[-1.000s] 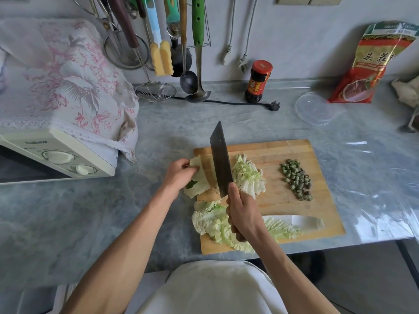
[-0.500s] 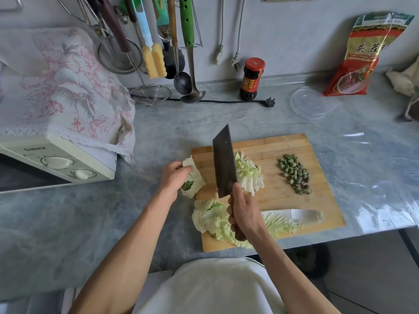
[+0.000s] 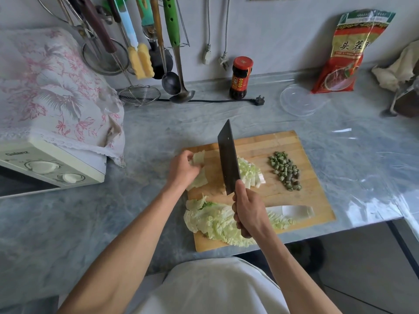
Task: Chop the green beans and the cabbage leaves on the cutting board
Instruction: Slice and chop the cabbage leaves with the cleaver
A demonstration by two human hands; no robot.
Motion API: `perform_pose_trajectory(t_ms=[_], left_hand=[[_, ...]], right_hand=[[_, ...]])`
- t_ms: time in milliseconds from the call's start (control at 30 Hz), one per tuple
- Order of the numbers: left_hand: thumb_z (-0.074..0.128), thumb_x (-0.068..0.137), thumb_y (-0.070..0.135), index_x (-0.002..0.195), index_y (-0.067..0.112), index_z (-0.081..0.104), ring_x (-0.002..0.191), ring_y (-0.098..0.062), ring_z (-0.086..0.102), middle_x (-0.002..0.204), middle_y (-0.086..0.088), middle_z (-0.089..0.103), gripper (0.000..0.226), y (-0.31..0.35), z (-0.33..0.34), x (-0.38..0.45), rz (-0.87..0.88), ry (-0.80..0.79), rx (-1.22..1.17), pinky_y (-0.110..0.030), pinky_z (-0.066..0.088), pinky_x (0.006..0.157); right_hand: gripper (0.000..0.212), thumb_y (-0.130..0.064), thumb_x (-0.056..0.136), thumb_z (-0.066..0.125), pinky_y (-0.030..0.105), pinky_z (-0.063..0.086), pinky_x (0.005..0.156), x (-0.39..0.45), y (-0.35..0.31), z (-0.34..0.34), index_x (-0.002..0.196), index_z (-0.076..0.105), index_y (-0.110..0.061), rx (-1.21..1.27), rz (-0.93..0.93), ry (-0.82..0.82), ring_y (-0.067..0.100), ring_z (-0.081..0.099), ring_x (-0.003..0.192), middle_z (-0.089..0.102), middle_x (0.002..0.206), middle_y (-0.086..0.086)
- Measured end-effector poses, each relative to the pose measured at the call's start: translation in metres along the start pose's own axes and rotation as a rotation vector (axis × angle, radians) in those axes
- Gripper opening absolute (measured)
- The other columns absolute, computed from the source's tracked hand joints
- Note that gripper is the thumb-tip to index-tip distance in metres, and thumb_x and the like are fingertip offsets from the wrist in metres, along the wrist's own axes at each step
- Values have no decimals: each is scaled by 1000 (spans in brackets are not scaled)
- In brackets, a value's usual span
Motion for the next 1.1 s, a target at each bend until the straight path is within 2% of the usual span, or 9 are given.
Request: perform_pose_trajectory(t_ms=[100, 233, 367, 533, 667, 800, 900, 967, 1100], left_hand=[[75, 86, 26, 128, 14, 60, 114, -20, 55, 125, -5, 59, 47, -10, -10, -8, 105, 87, 84, -21, 40, 88], [73, 82, 6, 120, 8, 68, 111, -24, 59, 119, -10, 63, 39, -29, -16, -20, 243, 1, 150, -18, 39, 89], [74, 83, 3, 117, 5, 69, 108, -22, 61, 118, -9, 63, 35, -35, -8, -28, 227, 12, 114, -14, 41, 88], [73, 85, 4, 123, 5, 66, 109, -20, 61, 122, -8, 62, 38, -28, 1, -36, 188, 57, 33, -18, 47, 91], [74, 86, 8, 123, 8, 66, 97, -11, 62, 114, 1, 63, 38, -23, 6, -36, 150, 37, -40, -2, 44, 75], [75, 84, 12, 118, 14, 68, 96, -13, 67, 113, -1, 70, 35, -26, 4, -26, 52, 22, -125, -17, 52, 79], [75, 83, 14, 117, 10, 69, 101, -16, 62, 116, -3, 63, 35, -27, -1, -29, 176, 48, 8, -21, 49, 84], [74, 83, 17, 116, 9, 70, 109, -24, 56, 119, -6, 62, 33, -28, -5, -30, 302, 86, 151, -31, 47, 92], [71, 87, 23, 115, 19, 72, 128, -30, 49, 135, -6, 59, 28, -33, -3, -24, 477, 28, 371, -48, 41, 105]], right_hand=[[56, -55, 103, 30, 25, 38, 38, -2, -4, 1, 77, 48, -9, -28, -39, -7, 13, 42, 41, 45, 56, 2], [58, -52, 104, 30, 25, 36, 39, -2, -10, 6, 78, 52, -5, -59, -65, -22, 16, 40, 43, 45, 57, 6], [77, -56, 103, 28, 34, 40, 49, 3, -11, 12, 84, 55, 13, -121, -66, -30, 20, 44, 50, 48, 59, 8], [78, -55, 103, 29, 46, 49, 53, 9, -11, 14, 85, 56, 16, -148, -73, -35, 22, 47, 52, 50, 59, 9], [78, -54, 103, 30, 44, 49, 51, 9, -12, 13, 87, 55, 18, -149, -77, -33, 21, 46, 50, 49, 58, 10], [73, -54, 103, 30, 41, 46, 48, 7, -13, 14, 80, 57, 10, -143, -89, -26, 21, 45, 50, 49, 58, 11], [80, -57, 102, 30, 47, 45, 47, 5, -14, 18, 79, 53, 16, -144, -114, -26, 21, 43, 50, 47, 58, 13], [85, -62, 99, 29, 49, 44, 47, 4, -14, 22, 79, 51, 17, -154, -132, -30, 21, 42, 50, 46, 57, 13], [64, -51, 105, 29, 41, 43, 48, 2, -17, 30, 72, 49, 0, -137, -149, -42, 21, 42, 48, 44, 54, 8]])
Point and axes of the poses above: each hand's wrist, its own x-axis towards the middle knuckle, its own z-axis out of the palm, y = z × x, the point moved 1 cm from there along x, towards the middle knuckle
